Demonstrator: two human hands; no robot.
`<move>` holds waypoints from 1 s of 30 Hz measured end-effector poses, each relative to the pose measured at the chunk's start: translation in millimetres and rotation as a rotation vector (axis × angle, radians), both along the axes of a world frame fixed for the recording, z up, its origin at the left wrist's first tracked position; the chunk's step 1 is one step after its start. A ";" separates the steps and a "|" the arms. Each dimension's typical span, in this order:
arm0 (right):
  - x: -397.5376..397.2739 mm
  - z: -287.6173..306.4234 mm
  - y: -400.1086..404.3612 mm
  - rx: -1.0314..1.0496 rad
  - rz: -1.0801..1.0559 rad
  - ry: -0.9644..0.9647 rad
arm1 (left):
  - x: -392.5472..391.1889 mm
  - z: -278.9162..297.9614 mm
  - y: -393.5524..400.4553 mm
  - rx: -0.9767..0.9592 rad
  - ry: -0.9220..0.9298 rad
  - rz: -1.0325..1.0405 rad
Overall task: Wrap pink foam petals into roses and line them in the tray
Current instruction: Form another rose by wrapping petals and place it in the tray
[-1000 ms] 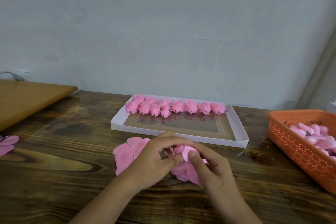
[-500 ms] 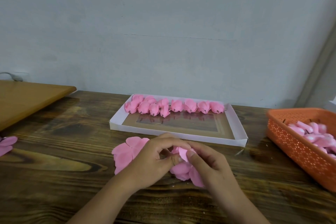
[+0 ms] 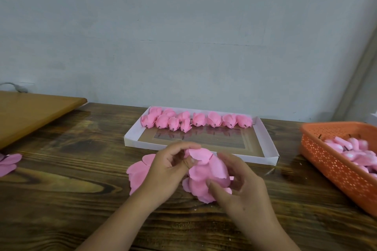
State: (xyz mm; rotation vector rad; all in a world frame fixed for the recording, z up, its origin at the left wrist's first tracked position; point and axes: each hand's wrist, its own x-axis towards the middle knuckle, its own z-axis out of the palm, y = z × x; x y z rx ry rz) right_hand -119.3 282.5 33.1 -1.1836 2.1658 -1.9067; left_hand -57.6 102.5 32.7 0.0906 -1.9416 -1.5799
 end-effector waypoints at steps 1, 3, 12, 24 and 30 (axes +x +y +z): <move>1.6 1.0 -0.5 -0.004 -0.046 0.062 | 0.1 -0.3 0.2 -0.007 0.000 -0.002; 2.7 2.3 -1.0 -0.030 -0.147 0.123 | -0.1 -1.4 0.2 -0.030 -0.005 0.001; 3.5 -2.7 -4.7 -0.148 -0.338 0.143 | -1.0 -7.5 4.3 -0.162 0.014 0.020; 12.4 -6.3 -11.2 -0.013 -0.179 0.329 | -0.6 -13.0 13.4 -0.354 -0.018 0.050; 5.8 -10.0 -9.1 -0.056 -0.136 0.209 | -1.1 -9.0 16.5 -0.239 -0.002 0.039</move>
